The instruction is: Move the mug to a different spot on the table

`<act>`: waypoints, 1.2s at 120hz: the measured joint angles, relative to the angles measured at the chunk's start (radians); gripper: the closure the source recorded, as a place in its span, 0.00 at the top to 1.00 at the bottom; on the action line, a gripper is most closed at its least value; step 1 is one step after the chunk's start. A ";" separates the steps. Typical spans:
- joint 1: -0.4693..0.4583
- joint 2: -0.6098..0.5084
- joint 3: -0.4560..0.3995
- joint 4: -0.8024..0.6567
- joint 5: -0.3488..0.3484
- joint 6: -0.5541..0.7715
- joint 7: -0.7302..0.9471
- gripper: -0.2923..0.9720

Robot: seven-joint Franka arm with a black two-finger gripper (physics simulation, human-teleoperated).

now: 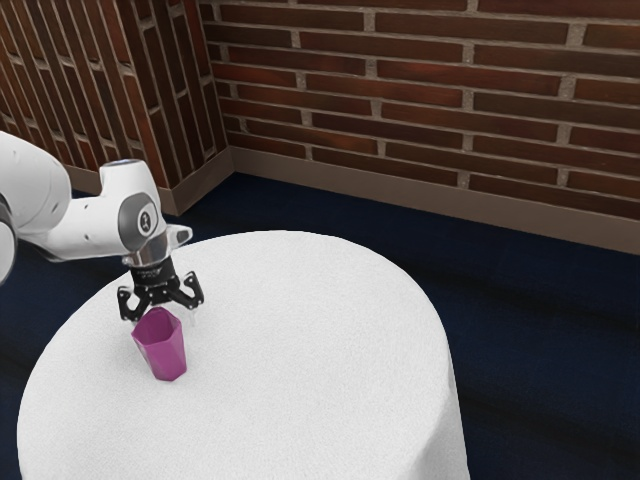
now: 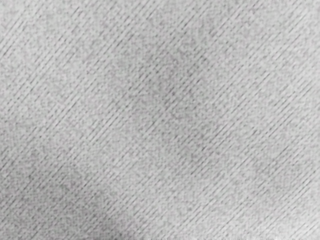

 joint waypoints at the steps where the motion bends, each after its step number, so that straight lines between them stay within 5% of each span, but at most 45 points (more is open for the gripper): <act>1: 0.000 -0.001 0.000 0.000 0.000 0.000 0.002 0.77; 64: -0.011 -0.034 -0.014 -0.037 -0.027 0.003 0.057 0.76; 94: -0.011 -0.034 -0.012 -0.037 -0.038 0.003 0.055 0.37; 144: -0.018 -0.083 -0.013 -0.037 -0.027 -0.025 0.031 0.23</act>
